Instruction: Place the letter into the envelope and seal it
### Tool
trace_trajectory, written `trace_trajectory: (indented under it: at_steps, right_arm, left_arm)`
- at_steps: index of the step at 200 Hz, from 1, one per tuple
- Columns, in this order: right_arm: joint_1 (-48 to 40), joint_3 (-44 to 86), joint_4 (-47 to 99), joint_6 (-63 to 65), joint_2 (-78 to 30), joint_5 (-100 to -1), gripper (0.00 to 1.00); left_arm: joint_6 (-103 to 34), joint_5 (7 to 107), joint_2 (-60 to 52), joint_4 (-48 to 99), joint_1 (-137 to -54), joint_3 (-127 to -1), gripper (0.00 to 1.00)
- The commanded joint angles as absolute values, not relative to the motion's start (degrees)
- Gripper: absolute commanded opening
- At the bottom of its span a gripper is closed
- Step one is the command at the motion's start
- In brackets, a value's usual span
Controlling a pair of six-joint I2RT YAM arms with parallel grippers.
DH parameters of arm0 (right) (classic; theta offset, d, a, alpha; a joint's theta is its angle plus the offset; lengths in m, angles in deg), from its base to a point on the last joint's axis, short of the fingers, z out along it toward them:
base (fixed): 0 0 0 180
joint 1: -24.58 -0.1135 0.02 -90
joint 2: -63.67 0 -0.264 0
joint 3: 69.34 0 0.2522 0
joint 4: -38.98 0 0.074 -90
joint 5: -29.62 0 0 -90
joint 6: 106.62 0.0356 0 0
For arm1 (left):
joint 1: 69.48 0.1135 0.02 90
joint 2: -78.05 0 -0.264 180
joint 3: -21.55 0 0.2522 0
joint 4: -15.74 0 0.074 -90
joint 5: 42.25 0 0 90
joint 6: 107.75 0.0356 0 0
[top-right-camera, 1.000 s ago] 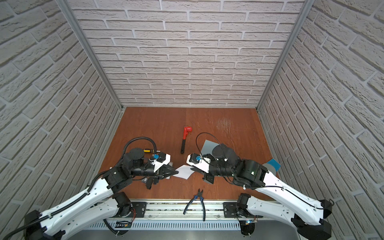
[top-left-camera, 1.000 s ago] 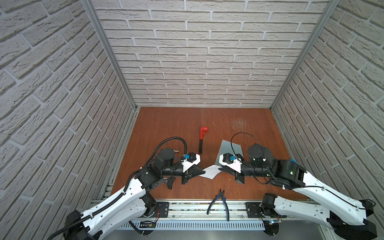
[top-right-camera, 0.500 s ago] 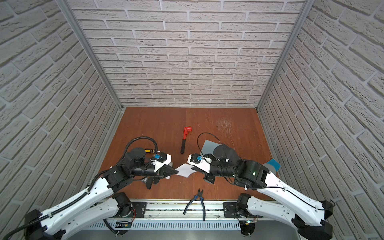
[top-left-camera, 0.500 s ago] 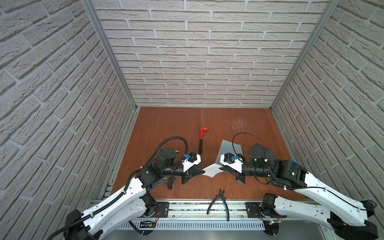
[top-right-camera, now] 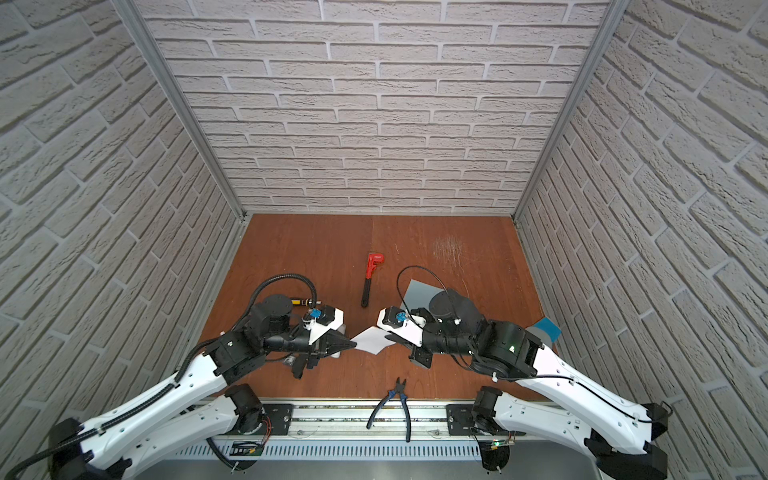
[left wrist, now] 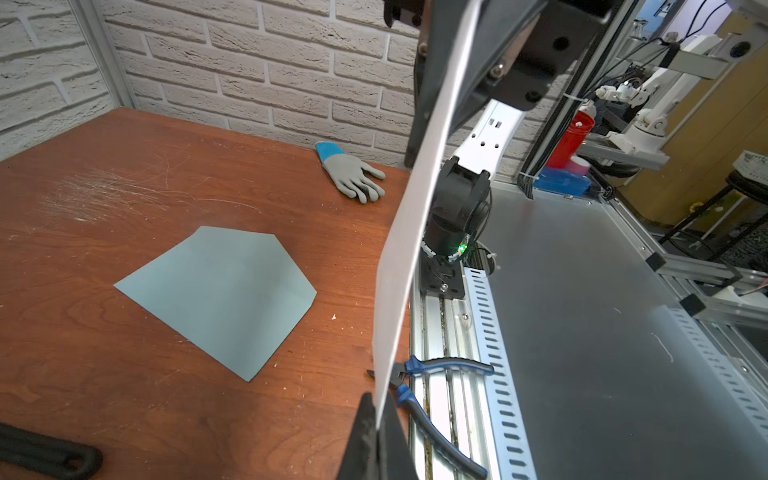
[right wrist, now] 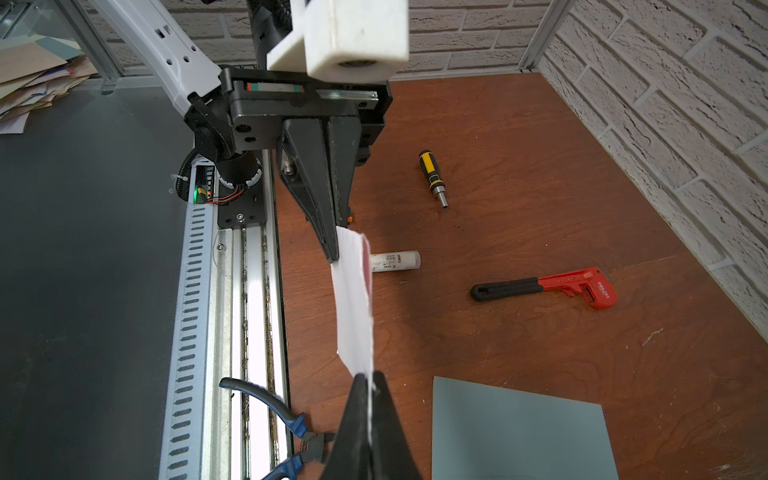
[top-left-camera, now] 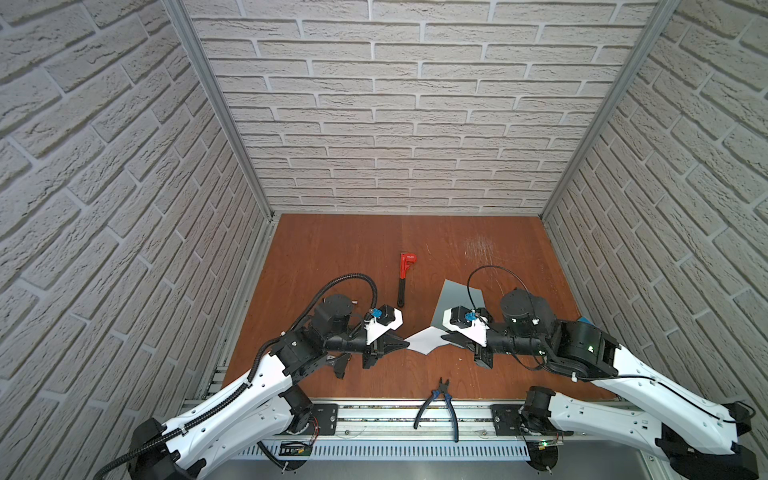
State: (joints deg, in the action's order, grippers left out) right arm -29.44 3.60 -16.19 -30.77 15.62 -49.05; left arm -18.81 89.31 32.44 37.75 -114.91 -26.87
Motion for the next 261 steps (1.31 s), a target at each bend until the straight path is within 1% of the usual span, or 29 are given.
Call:
trace_trajectory:
  at_steps: [1, 29, 44, 58, 69, 80, 82, 88, 92, 99, 104, 109, 114, 132, 171, 176, 183, 185, 191, 196, 207, 223, 237, 247, 261]
  right_arm:
    - [-29.6, 4.8, -15.2, -30.8, 16.5, -49.6, 0.06]
    - [-29.7, 4.5, -14.8, -30.6, 16.4, -49.8, 0.06]
    - [-29.7, 4.2, -14.3, -30.3, 16.5, -50.8, 0.06]
    - [-29.7, 3.7, -13.5, -30.0, 16.6, -51.6, 0.09]
    - [-29.7, 3.2, -12.9, -29.8, 16.7, -51.3, 0.06]
    - [-29.6, 3.1, -12.7, -29.7, 16.6, -50.7, 0.06]
    - [-29.6, 3.1, -12.7, -29.7, 16.6, -50.6, 0.06]
    - [-29.7, 3.1, -12.7, -29.7, 16.4, -50.3, 0.06]
    - [-29.7, 3.2, -12.8, -29.7, 16.3, -50.3, 0.06]
    - [-29.7, 3.2, -12.9, -29.6, 16.2, -50.3, 0.06]
    - [-29.7, 3.2, -13.0, -29.7, 16.2, -50.3, 0.06]
    - [-29.6, 3.2, -13.0, -29.7, 16.3, -50.3, 0.06]
    - [-29.6, 3.2, -13.2, -29.8, 16.3, -50.3, 0.06]
    - [-29.7, 3.2, -13.2, -29.8, 16.5, -50.6, 0.06]
    - [-29.6, 2.9, -13.3, -28.7, 16.1, -51.9, 0.06]
    - [-29.7, 2.9, -13.1, -28.2, 16.1, -52.5, 0.11]
    - [-29.7, 2.9, -12.7, -27.3, 16.1, -53.6, 0.23]
    - [-29.7, 2.9, -12.7, -27.1, 16.1, -53.8, 0.28]
    - [-29.7, 2.8, -12.5, -26.8, 16.2, -54.3, 0.40]
    - [-29.7, 2.7, -12.4, -26.6, 16.3, -54.5, 0.47]
    - [-29.7, 2.7, -11.8, -25.9, 16.7, -55.7, 0.59]
    - [-29.6, 2.3, -10.4, -24.6, 17.7, -57.1, 0.70]
    - [-29.6, 1.8, -8.8, -22.8, 18.8, -59.1, 0.80]
    - [-29.6, 1.3, -7.7, -20.9, 19.4, -61.3, 0.83]
    - [-29.6, 0.9, -6.5, -19.3, 19.8, -63.4, 0.84]
  left_arm:
    - [-18.3, 90.3, 32.6, 37.1, -114.6, -28.3, 0.00]
    - [-18.6, 89.9, 32.7, 36.7, -114.6, -28.2, 0.01]
    - [-19.1, 90.3, 32.7, 36.0, -114.6, -28.0, 0.00]
    - [-20.3, 90.0, 32.4, 35.5, -114.2, -27.8, 0.00]
    - [-21.1, 90.1, 32.0, 35.3, -113.8, -27.8, 0.00]
    - [-21.8, 90.1, 31.9, 35.0, -113.7, -27.7, 0.00]
    - [-22.0, 89.9, 31.8, 34.8, -113.7, -27.6, 0.05]
    - [-22.6, 89.4, 31.9, 34.5, -113.7, -27.6, 0.24]
    - [-22.6, 89.3, 31.9, 34.5, -113.7, -27.5, 0.32]
    - [-22.5, 89.6, 32.0, 34.6, -113.7, -27.5, 0.38]
    - [-22.3, 90.1, 32.0, 34.7, -113.7, -27.5, 0.39]
    - [-22.4, 90.3, 32.0, 34.7, -113.7, -27.5, 0.38]
    - [-22.4, 90.4, 32.0, 34.8, -113.7, -27.5, 0.34]
    - [-21.8, 91.2, 31.7, 34.9, -113.7, -27.6, 0.00]
    - [-22.5, 90.7, 32.5, 32.9, -113.7, -27.0, 0.00]
    - [-23.0, 90.1, 32.8, 32.5, -113.7, -26.8, 0.00]
    - [-23.3, 89.6, 33.1, 32.0, -113.6, -26.6, 0.00]
    - [-23.5, 89.2, 33.1, 32.0, -113.6, -26.6, 0.00]
    - [-23.9, 88.4, 33.3, 32.0, -113.4, -26.5, 0.00]
    - [-24.3, 87.5, 33.5, 32.1, -113.2, -26.4, 0.00]
    - [-25.7, 85.5, 34.0, 32.2, -112.3, -26.2, 0.00]
    - [-29.2, 80.8, 34.6, 33.0, -109.8, -25.9, 0.00]
    - [-33.4, 76.7, 34.4, 35.1, -106.1, -25.9, 0.00]
    - [-36.5, 75.4, 33.8, 37.4, -102.9, -26.1, 0.00]
    - [-40.6, 75.2, 32.8, 39.2, -99.4, -26.4, 0.00]
